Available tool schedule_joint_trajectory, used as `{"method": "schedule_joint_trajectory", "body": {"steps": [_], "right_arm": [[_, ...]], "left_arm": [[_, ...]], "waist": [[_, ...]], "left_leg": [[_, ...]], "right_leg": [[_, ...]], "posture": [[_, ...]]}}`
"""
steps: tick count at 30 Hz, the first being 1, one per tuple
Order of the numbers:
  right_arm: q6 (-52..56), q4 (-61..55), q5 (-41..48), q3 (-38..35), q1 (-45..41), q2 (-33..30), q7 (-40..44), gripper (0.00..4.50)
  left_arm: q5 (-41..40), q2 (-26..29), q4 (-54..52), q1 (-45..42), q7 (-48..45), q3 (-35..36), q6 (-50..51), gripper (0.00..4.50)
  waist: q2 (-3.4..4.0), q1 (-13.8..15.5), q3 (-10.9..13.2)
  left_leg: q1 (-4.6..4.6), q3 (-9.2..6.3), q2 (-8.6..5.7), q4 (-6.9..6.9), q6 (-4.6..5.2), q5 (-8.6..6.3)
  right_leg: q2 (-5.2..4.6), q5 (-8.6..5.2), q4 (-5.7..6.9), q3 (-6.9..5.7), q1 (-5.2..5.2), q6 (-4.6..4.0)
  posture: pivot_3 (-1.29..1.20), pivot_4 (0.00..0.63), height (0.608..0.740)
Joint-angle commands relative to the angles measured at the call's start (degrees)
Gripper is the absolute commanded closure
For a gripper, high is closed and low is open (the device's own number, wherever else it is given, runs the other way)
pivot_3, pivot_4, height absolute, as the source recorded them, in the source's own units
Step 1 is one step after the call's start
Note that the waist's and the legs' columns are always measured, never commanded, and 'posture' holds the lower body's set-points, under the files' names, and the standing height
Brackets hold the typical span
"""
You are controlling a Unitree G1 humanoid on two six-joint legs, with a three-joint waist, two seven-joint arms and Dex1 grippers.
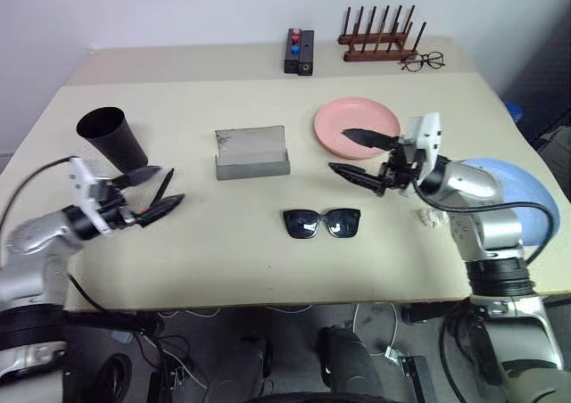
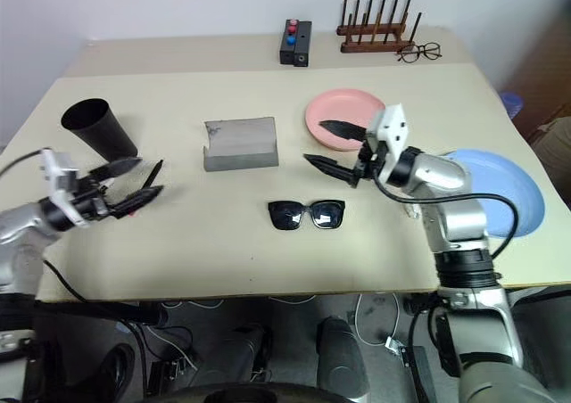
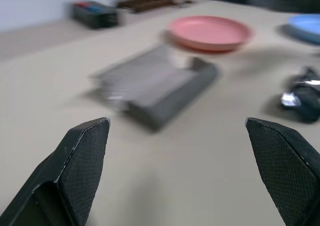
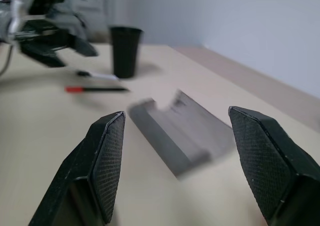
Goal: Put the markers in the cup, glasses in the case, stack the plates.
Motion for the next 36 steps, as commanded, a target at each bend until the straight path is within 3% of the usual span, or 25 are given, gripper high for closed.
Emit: {"method": "schedule_joint_trajectory", "body": {"steps": [1, 6, 9, 14, 23, 32, 36], "right_arm": [[0.9, -4.3, -2.4, 2.2, -0.9, 1.4, -3.4, 1.17], [4.2, -5.3, -4.6, 5.2, -0.6, 4.1, -7.5, 1.17], [7.2, -6.9, -5.1, 6.3, -1.5, 5.8, -10.4, 1.17], [8.0, -8.8, -4.8, 6.4, 0.0, 5.8, -10.7, 1.17], [7.3, -11.3, -5.4, 6.4, 3.1, 6.0, -12.7, 1.17], [7.2, -12.3, -6.1, 5.8, 4.2, 5.0, -13.8, 1.17], [6.9, -11.8, -6.3, 5.5, 4.3, 4.6, -14.2, 1.1]], "left_arm": [[1.4, 2.0, -2.9, 0.5, 6.7, 3.9, 2.1, 0.0], [1.1, 5.1, -0.9, -0.6, 10.1, 4.6, 8.5, 0.0], [4.9, 8.6, 5.2, -2.1, 12.2, 2.8, 11.7, 0.0], [9.9, 10.0, 12.3, -8.3, 17.3, -2.7, 18.8, 0.0], [15.9, 10.6, 23.7, -19.4, 14.5, -12.0, 21.8, 0.0], [20.1, 10.3, 29.0, -21.6, 9.4, -17.8, 23.1, 0.0], [19.7, 10.5, 28.0, -21.0, 7.6, -18.1, 26.4, 1.3]], "waist": [[0.0, 0.4, 0.0], [-0.04, 0.3, 0.0], [-0.04, 0.1, 0.0], [-0.05, 0.0, 0.0], [-0.12, -0.1, -0.1], [-0.14, -0.1, -0.1], [-0.14, -0.1, -0.1]], "left_leg": [[-0.01, 0.01, -0.01, 0.01, 0.0, 0.0], [-0.01, -0.01, -0.05, 0.02, 0.01, -0.01], [-0.01, -0.01, -0.04, 0.0, 0.0, 0.0], [-0.01, 0.02, -0.05, -0.06, -0.03, 0.02], [-0.04, 0.02, -0.06, -0.05, -0.34, 0.2], [-0.06, 0.08, -0.04, -0.05, -0.37, 0.22], [-0.05, 0.09, -0.05, -0.04, -0.36, 0.21]], "right_leg": [[0.0, 0.0, 0.0, 0.01, -0.01, 0.0], [0.07, 0.01, 0.02, 0.0, 0.02, 0.0], [0.1, 0.01, 0.09, 0.01, -0.06, 0.0], [0.12, 0.01, 0.16, 0.03, -0.15, -0.01], [0.13, 0.01, 0.21, 0.02, -0.17, -0.01], [0.15, 0.01, 0.25, 0.06, -0.26, -0.01], [0.13, 0.01, 0.25, 0.06, -0.23, 0.0]], "posture": [[0.0, 0.15, 0.74], [0.0, 0.15, 0.74], [0.0, 0.15, 0.74], [0.0, 0.15, 0.74], [0.0, 0.15, 0.74], [0.0, 0.15, 0.74], [0.0, 0.15, 0.74]]}}
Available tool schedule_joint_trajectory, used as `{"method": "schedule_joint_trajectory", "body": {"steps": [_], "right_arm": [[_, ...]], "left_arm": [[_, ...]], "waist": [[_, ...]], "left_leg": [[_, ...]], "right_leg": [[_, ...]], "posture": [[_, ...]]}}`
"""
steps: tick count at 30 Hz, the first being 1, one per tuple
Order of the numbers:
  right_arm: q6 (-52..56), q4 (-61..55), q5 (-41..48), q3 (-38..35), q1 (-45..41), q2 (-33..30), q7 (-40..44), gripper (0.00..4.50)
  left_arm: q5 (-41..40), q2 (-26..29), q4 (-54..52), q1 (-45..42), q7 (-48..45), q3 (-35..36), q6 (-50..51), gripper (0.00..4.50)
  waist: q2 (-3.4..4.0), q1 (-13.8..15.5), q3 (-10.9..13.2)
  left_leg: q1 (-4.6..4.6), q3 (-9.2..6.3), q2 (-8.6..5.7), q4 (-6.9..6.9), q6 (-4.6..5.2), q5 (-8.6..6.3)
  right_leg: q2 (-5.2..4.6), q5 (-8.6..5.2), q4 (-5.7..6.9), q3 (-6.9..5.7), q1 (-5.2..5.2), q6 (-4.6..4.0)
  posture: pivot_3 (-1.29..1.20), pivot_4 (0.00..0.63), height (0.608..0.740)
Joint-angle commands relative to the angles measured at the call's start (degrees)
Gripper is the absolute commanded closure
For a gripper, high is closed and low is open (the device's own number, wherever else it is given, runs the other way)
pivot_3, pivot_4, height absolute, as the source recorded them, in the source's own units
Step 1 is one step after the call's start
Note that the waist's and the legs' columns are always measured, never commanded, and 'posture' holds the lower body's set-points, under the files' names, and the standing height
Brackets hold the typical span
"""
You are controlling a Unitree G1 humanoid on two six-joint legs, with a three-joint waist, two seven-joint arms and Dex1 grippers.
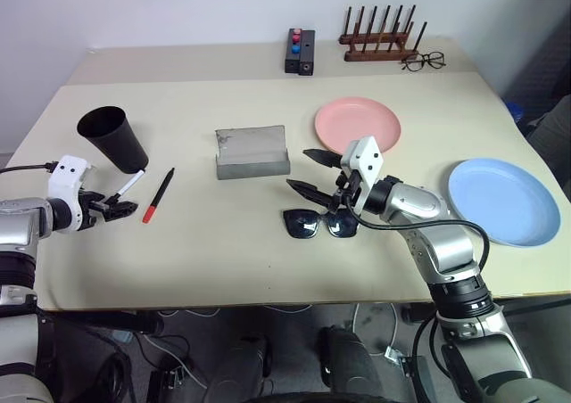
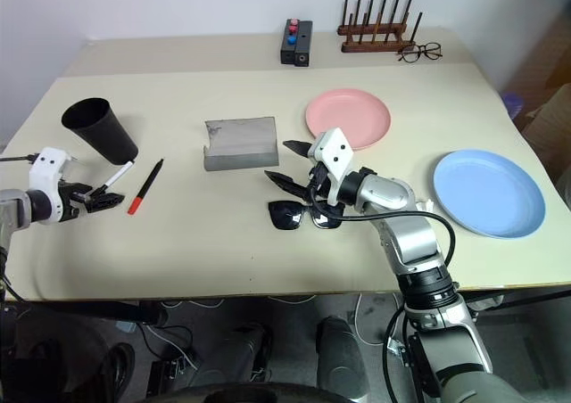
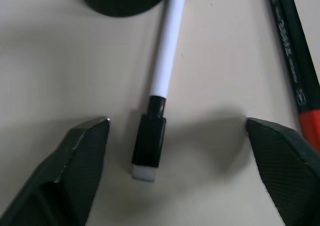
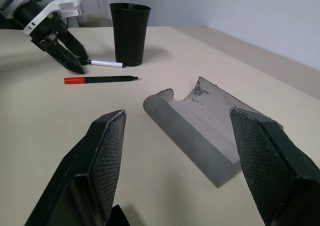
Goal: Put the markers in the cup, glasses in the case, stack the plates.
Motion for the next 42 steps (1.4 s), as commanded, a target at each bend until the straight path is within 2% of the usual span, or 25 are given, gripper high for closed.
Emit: {"method": "schedule_joint_trajectory", "body": {"steps": [1, 6, 7, 12, 16, 21, 27, 33, 37, 41, 42], "right_arm": [[-1.3, -2.2, -0.3, -1.3, 0.1, -0.5, -0.5, 1.1], [-2.3, -1.2, -0.8, -0.9, -0.4, -0.3, -0.5, 1.1], [-2.4, -1.0, -0.8, -0.8, -0.6, -0.2, -0.4, 1.1], [-2.8, -0.2, -0.5, -0.6, -1.2, 0.2, 0.2, 1.1], [-3.1, 0.6, -0.3, -0.6, -1.6, 0.3, 1.0, 1.1], [-3.8, 0.9, -0.3, -0.2, -1.8, 0.6, 2.2, 1.1], [-4.6, 1.3, -0.2, -0.3, -1.9, 0.6, 3.5, 1.1], [-4.9, 1.1, -0.3, -0.6, -1.7, 0.5, 3.8, 1.1], [-4.9, 0.9, -0.4, -0.7, -1.6, 0.5, 3.6, 1.1], [-4.9, 0.8, -0.4, -0.7, -1.4, 0.4, 3.5, 1.1], [-5.0, 0.8, -0.4, -0.7, -1.3, 0.4, 3.5, 1.1]], "left_arm": [[0.2, 0.8, -1.2, 0.4, -1.8, -0.3, 2.6, 1.79], [0.2, 3.1, -5.9, 3.0, -4.8, -0.9, 5.3, 4.3], [0.0, 3.9, -7.4, 4.0, -5.4, -0.8, 6.6, 4.49], [-1.6, 8.0, -16.7, 10.6, -7.8, 0.6, 12.8, 4.49], [-2.5, 13.5, -25.8, 19.7, -9.8, 3.4, 14.6, 4.49], [-4.4, 17.9, -31.4, 28.8, -11.5, 7.7, 18.1, 4.49], [-6.7, 17.7, -33.5, 32.5, -10.7, 9.5, 24.2, 4.49], [-7.0, 17.7, -32.6, 32.5, -10.2, 8.7, 23.6, 4.49], [-7.5, 18.1, -31.0, 31.1, -11.0, 7.8, 23.7, 2.65], [-7.1, 18.9, -29.4, 28.1, -11.8, 6.1, 22.4, 0.46], [-7.1, 19.3, -29.0, 26.9, -12.6, 5.2, 22.6, 0.04]], "waist": [[0.0, 0.0, 0.0], [0.0, -0.2, 0.0], [0.0, -0.2, 0.0], [0.0, -0.3, 0.0], [0.0, -0.4, 0.0], [0.03, -0.2, 0.0], [0.05, -0.1, 0.0], [0.05, -0.1, 0.0], [0.05, 0.0, 0.0], [0.05, 0.0, 0.0], [0.05, 0.1, 0.0]], "left_leg": [[0.0, 0.0, 0.0, 0.0, 0.0, 0.0], [0.0, 0.01, 0.0, 0.0, 0.0, 0.0], [0.0, 0.01, 0.01, -0.01, 0.0, 0.0], [0.0, 0.03, 0.04, -0.02, 0.0, 0.0], [0.0, 0.05, 0.06, -0.03, 0.02, -0.01], [0.02, 0.06, 0.08, -0.08, 0.28, -0.16], [0.03, 0.07, 0.08, -0.08, 0.37, -0.21], [0.03, 0.07, 0.09, -0.08, 0.36, -0.21], [0.02, 0.07, 0.09, -0.08, 0.36, -0.21], [0.02, 0.06, 0.09, -0.08, 0.36, -0.21], [0.02, 0.06, 0.08, -0.08, 0.36, -0.21]], "right_leg": [[0.0, 0.0, 0.0, 0.0, 0.0, 0.0], [0.0, 0.0, 0.01, 0.01, -0.01, 0.0], [0.01, 0.0, 0.01, 0.02, -0.02, 0.0], [0.01, 0.0, 0.02, 0.06, -0.03, 0.0], [0.0, 0.0, 0.01, 0.09, -0.04, 0.0], [0.0, -0.01, 0.0, 0.11, -0.05, -0.01], [0.05, -0.01, -0.01, 0.1, -0.02, -0.02], [0.06, 0.0, 0.0, 0.1, -0.04, -0.03], [0.06, 0.0, -0.01, 0.1, -0.04, -0.03], [0.07, 0.0, -0.01, 0.1, -0.04, -0.03], [0.07, 0.0, -0.01, 0.1, -0.04, -0.03]], "posture": [[0.0, 0.15, 0.74], [0.0, 0.15, 0.74], [0.0, 0.15, 0.74], [0.0, 0.15, 0.74], [0.0, 0.15, 0.74], [0.0, 0.15, 0.74], [0.0, 0.15, 0.74], [0.0, 0.15, 0.74], [0.0, 0.15, 0.74], [0.0, 0.15, 0.74], [0.0, 0.15, 0.74]]}}
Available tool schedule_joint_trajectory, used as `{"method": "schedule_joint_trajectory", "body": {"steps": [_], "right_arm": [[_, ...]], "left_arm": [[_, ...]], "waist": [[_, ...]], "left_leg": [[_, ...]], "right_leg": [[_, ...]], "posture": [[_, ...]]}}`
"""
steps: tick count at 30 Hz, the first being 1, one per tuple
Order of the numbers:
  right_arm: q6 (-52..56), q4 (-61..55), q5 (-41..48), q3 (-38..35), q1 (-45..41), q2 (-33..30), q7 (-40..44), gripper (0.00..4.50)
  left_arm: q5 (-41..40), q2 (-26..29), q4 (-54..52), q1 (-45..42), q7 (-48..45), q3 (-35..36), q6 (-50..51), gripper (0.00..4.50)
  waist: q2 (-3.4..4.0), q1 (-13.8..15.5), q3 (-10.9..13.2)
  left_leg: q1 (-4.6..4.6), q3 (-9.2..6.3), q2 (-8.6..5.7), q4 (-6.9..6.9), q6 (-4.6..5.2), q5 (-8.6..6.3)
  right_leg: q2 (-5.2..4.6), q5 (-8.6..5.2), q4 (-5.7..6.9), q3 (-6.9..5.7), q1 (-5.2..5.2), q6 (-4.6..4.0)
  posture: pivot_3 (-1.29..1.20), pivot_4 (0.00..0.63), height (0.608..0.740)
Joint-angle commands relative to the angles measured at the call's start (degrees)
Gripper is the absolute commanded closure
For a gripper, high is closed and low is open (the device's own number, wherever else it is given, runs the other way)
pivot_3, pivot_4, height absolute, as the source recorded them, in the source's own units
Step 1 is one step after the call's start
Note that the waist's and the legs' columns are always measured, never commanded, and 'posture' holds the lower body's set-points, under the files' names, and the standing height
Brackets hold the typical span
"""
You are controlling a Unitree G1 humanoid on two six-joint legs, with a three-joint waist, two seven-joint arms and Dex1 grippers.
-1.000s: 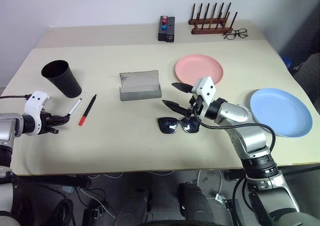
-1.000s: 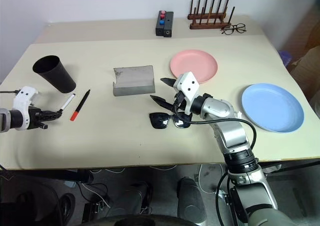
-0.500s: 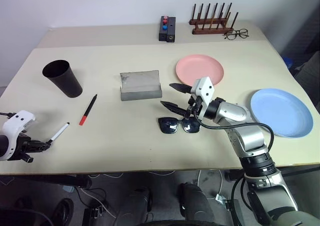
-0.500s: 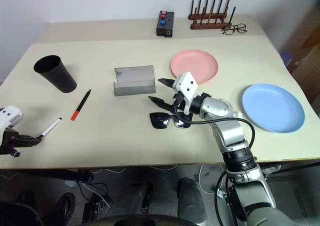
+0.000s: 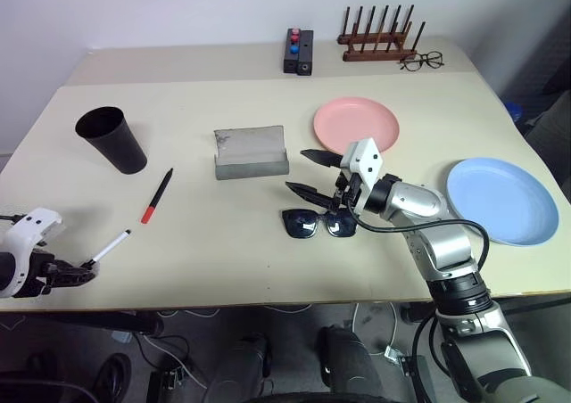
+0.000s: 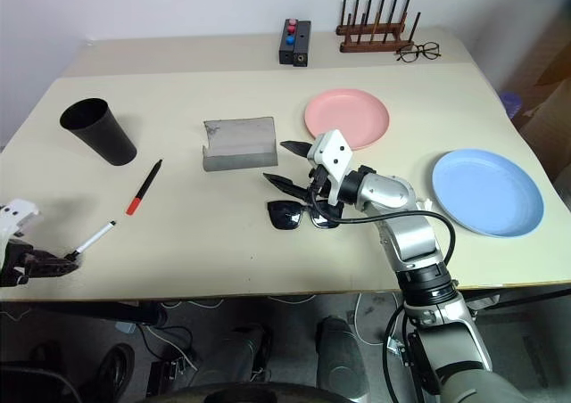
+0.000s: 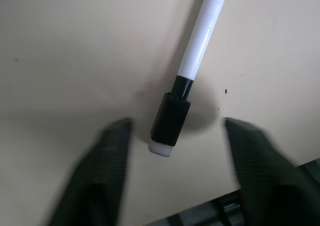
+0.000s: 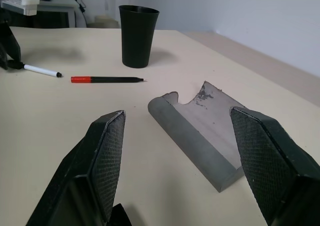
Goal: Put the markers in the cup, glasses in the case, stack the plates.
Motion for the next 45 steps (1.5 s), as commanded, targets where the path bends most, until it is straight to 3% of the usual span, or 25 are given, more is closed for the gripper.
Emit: {"method": "schedule_joint_trajectory", "body": {"steps": [1, 10, 14, 22, 29, 32, 39, 45], "right_arm": [[-1.1, -1.6, 0.4, -0.8, -0.5, 0.1, -0.1, 1.1], [-1.4, -1.6, 0.1, -0.4, -0.7, 0.5, -0.2, 1.1], [-0.9, -2.8, 0.2, -0.4, 0.1, 0.2, -0.4, 1.1], [1.3, -5.9, 3.7, -1.7, 1.6, -0.8, 1.2, 1.1], [5.6, -11.3, 10.7, -1.7, 4.1, -4.4, 7.9, 1.1], [6.0, -12.4, 11.1, -1.5, 4.5, -5.0, 8.4, 1.1], [6.0, -13.5, 11.4, -1.0, 6.2, -5.7, 9.7, 1.1], [5.3, -12.7, 10.9, -1.1, 6.1, -5.4, 9.9, 1.1]], "left_arm": [[0.2, 2.5, 1.5, -3.5, -2.2, -2.0, -1.0, 0.04], [10.0, 1.1, 14.4, -26.7, -13.2, -20.2, -12.1, 0.04], [13.0, -0.7, 18.7, -32.0, -20.2, -26.3, -15.4, 0.04], [17.3, -4.7, 23.7, -35.9, -22.4, -29.9, -16.5, 0.04], [18.4, -6.5, 24.4, -36.3, -22.3, -29.7, -15.7, 0.04], [18.7, -6.8, 23.6, -35.8, -22.3, -29.8, -15.8, 0.89], [19.3, -7.4, 22.6, -35.9, -22.0, -29.5, -15.8, 4.42], [18.6, -7.2, 21.3, -36.0, -22.7, -28.9, -14.4, 4.47]], "waist": [[0.0, 0.1, 0.0], [-0.03, 0.0, 0.0], [-0.03, -0.4, 0.0], [-0.06, -0.2, 0.0], [-0.06, -0.1, 0.0], [-0.06, -0.1, 0.0], [-0.07, 0.0, 0.0], [-0.07, 0.0, 0.0]], "left_leg": [[0.0, 0.0, 0.0, 0.0, 0.0, 0.0], [-0.03, 0.0, -0.02, 0.02, -0.02, 0.01], [-0.02, 0.05, -0.01, 0.03, -0.34, 0.2], [-0.06, 0.06, 0.03, 0.07, -0.33, 0.2], [-0.02, 0.06, 0.04, 0.1, -0.25, 0.15], [0.01, 0.05, 0.04, 0.12, -0.06, 0.05], [-0.02, 0.05, 0.04, 0.18, -0.06, 0.05], [-0.02, 0.05, 0.04, 0.19, -0.06, 0.05]], "right_leg": [[0.0, 0.0, 0.0, 0.0, 0.01, 0.0], [0.05, 0.01, 0.01, -0.02, -0.01, 0.0], [0.09, 0.01, 0.04, 0.02, -0.03, 0.0], [0.14, 0.0, 0.07, 0.05, -0.07, 0.0], [0.14, 0.0, 0.08, 0.05, -0.01, 0.01], [0.14, 0.0, 0.13, 0.05, 0.0, 0.01], [0.14, 0.0, 0.11, 0.05, 0.01, 0.01], [0.14, 0.0, 0.13, 0.05, 0.0, 0.01]], "posture": [[0.0, 0.15, 0.74], [0.0, 0.15, 0.74], [0.0, 0.15, 0.74], [0.0, 0.15, 0.74], [0.0, 0.15, 0.74], [0.0, 0.15, 0.74], [0.0, 0.15, 0.74], [0.0, 0.15, 0.74]]}}
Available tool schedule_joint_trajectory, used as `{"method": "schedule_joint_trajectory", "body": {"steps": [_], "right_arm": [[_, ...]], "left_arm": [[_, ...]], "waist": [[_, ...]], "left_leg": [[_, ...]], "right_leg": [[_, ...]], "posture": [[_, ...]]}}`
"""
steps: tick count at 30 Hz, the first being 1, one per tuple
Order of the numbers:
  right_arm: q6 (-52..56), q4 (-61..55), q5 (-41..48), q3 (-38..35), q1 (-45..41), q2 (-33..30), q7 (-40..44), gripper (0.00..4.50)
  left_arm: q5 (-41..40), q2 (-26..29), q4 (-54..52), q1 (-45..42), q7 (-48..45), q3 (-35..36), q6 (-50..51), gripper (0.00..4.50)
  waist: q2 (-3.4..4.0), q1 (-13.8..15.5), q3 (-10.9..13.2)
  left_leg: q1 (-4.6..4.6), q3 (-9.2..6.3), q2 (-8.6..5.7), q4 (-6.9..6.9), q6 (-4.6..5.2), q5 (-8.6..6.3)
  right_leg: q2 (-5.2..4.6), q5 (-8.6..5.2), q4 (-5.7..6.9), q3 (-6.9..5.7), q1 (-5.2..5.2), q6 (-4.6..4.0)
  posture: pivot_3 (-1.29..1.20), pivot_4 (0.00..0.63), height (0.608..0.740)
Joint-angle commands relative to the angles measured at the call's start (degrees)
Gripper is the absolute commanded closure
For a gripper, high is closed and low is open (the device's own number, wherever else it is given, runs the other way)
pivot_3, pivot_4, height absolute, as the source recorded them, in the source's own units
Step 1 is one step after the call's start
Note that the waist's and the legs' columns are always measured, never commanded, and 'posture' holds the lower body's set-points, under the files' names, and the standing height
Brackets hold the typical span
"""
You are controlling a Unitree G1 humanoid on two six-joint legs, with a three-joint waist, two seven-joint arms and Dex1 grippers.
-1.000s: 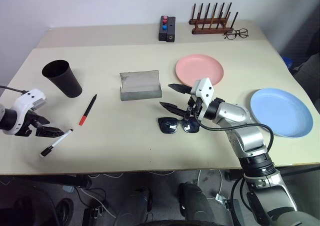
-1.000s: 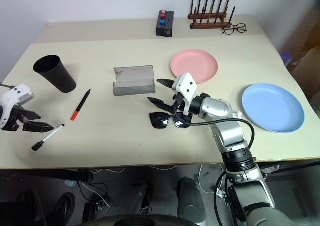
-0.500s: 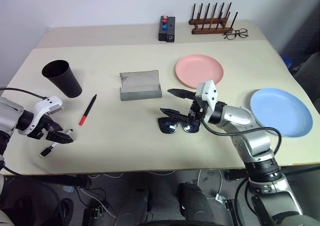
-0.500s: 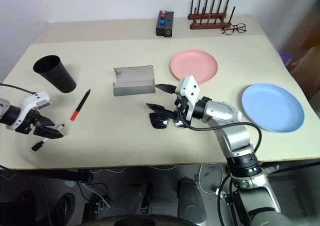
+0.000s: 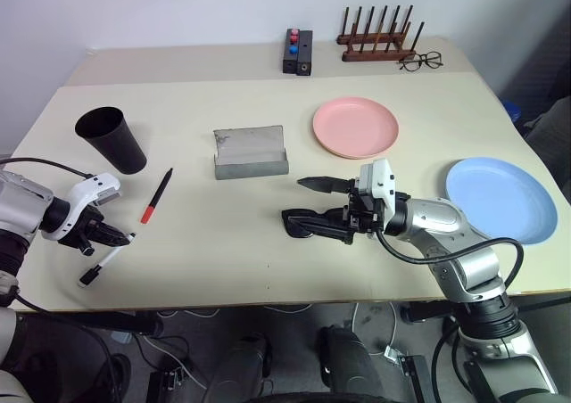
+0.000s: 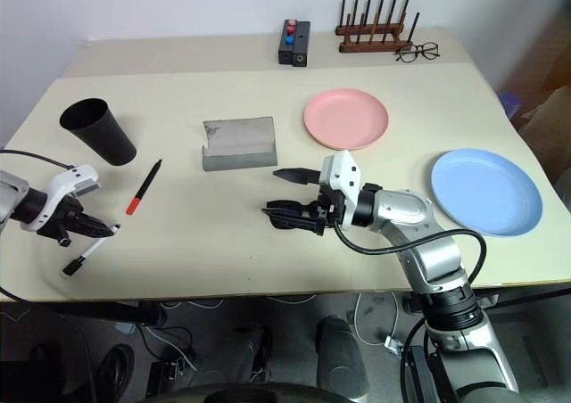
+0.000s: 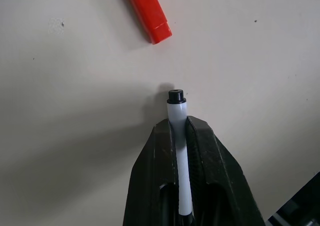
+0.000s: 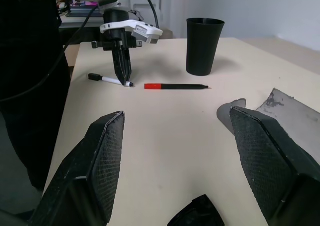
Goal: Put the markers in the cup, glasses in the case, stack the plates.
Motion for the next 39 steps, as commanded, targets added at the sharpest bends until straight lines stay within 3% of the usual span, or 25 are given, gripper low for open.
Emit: {"method": "schedule_joint_trajectory", "body": {"steps": [1, 8, 16, 19, 23, 29, 39], "right_arm": [[-1.0, -1.4, 0.8, -0.4, -0.4, 0.1, 0.3, 1.1], [3.8, -2.0, 8.8, -3.0, -0.3, -1.3, 4.7, 1.1], [4.3, 0.6, 14.7, -7.2, -3.4, 2.0, 4.5, 1.1], [3.2, 1.9, 14.6, -8.0, -4.5, 3.1, 3.4, 1.1], [0.6, 6.1, 13.1, -10.1, -7.5, 6.0, -1.1, 1.1], [-1.3, 7.8, 12.1, -10.1, -8.0, 6.2, -1.0, 1.1], [-2.3, 9.9, 10.9, -11.0, -9.7, 7.4, -4.1, 1.1]], "left_arm": [[-0.9, 1.2, -2.5, 0.3, -1.9, 1.3, 1.8, 4.47], [-5.6, 6.2, -9.3, 0.9, -5.2, 5.7, 4.5, 4.47], [-16.3, 2.4, -14.2, -5.9, -1.6, 17.5, 9.7, 4.47], [-17.1, 0.1, -13.1, -7.6, 3.2, 20.5, 7.2, 4.47], [-15.8, -3.7, -8.3, -9.7, 11.7, 24.1, -3.3, 4.47], [-15.9, -9.5, 3.4, -18.1, 22.3, 29.6, -21.4, 4.47], [-11.8, -10.1, 21.2, -25.3, 35.9, 32.0, -45.2, 4.47]], "waist": [[0.0, 0.0, 0.0], [-0.04, 0.0, 0.0], [-0.08, 0.0, 0.0], [-0.07, -0.1, 0.0], [-0.08, -0.1, 0.0], [-0.18, 0.2, 0.0], [-0.19, -0.2, 0.0]], "left_leg": [[0.0, 0.0, 0.0, 0.01, 0.0, 0.0], [-0.03, -0.01, 0.02, 0.02, 0.0, 0.0], [-0.02, -0.03, 0.01, 0.06, 0.04, -0.02], [-0.02, -0.03, 0.02, 0.05, -0.24, 0.14], [0.01, -0.02, 0.03, 0.05, -0.3, 0.17], [-0.08, -0.02, 0.0, 0.09, -0.35, 0.2], [-0.06, 0.04, -0.01, 0.08, -0.34, 0.19]], "right_leg": [[0.0, 0.0, 0.0, 0.0, 0.0, 0.0], [0.0, 0.0, -0.01, 0.0, -0.01, 0.0], [-0.03, 0.0, -0.04, -0.03, 0.06, 0.01], [-0.02, 0.0, -0.05, -0.03, 0.05, 0.01], [-0.01, 0.02, -0.01, -0.01, 0.03, -0.02], [-0.04, 0.05, -0.08, -0.04, -0.01, -0.03], [-0.09, 0.05, -0.01, -0.03, -0.05, -0.02]], "posture": [[0.0, 0.15, 0.74], [0.0, 0.15, 0.74], [0.0, 0.15, 0.74], [0.0, 0.15, 0.74], [0.0, 0.15, 0.74], [0.0, 0.15, 0.74], [0.0, 0.15, 0.74]]}}
